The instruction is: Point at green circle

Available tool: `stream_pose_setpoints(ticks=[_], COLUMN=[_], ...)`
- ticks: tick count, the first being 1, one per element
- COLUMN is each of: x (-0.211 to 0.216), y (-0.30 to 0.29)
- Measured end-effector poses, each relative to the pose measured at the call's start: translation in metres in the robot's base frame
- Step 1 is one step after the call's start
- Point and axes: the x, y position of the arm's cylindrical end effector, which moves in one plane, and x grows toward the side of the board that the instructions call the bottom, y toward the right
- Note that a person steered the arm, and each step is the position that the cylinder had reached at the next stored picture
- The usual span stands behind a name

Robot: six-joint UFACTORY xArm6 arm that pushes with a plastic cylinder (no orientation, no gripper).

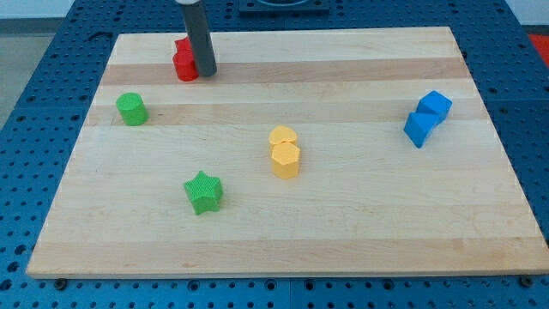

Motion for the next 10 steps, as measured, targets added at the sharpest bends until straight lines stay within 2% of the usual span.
stream_pose_setpoints(ticks=[1, 3, 4, 5, 7, 8, 10], x=[-0.021, 0.087, 0.105, 0.094, 0.026, 0.03, 0.118], y=[-0.002, -0.011, -0.037, -0.05, -0.094, -0.134, -0.173])
